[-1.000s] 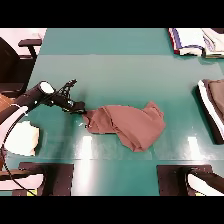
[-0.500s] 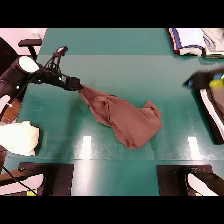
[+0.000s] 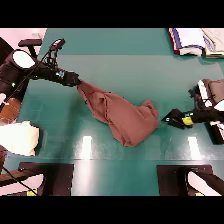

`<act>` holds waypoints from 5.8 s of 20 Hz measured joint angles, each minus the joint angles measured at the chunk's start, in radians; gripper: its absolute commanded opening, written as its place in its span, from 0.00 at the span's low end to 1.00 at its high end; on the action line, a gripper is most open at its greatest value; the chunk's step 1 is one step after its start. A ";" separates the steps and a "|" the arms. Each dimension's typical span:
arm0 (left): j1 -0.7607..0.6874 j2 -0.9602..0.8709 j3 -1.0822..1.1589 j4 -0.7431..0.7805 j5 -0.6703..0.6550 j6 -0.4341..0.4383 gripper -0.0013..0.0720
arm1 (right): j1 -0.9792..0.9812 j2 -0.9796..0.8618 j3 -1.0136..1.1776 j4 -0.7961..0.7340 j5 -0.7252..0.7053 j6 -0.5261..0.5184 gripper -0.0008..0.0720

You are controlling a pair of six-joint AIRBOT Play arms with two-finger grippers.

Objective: Fold the shirts.

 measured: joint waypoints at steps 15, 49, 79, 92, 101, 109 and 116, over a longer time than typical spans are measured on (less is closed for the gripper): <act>0.000 0.211 0.292 0.099 -0.026 -0.039 0.05 | 0.018 0.122 0.407 0.088 -0.004 -0.070 0.03; 0.001 -0.139 0.062 0.310 0.207 -0.231 0.68 | 0.130 -0.541 0.978 -0.177 0.097 0.120 0.47; 0.079 0.124 -0.610 -0.067 0.171 -0.175 0.05 | 0.009 -0.081 0.570 0.001 0.226 -0.073 0.48; 0.072 0.125 -0.435 -0.095 0.090 -0.126 0.05 | -0.570 -0.015 -0.055 -0.196 0.229 -0.076 0.77; 0.072 0.125 -0.430 -0.097 0.087 -0.123 0.05 | -0.438 -0.084 -0.077 -0.090 0.045 -0.093 0.03; 0.071 0.280 -0.370 -0.036 0.032 -0.137 0.05 | -0.317 0.085 0.113 -0.080 0.022 -0.108 0.03; 0.071 0.513 0.147 0.061 -0.028 -0.157 0.05 | -0.273 0.305 0.649 -0.074 0.031 -0.111 0.03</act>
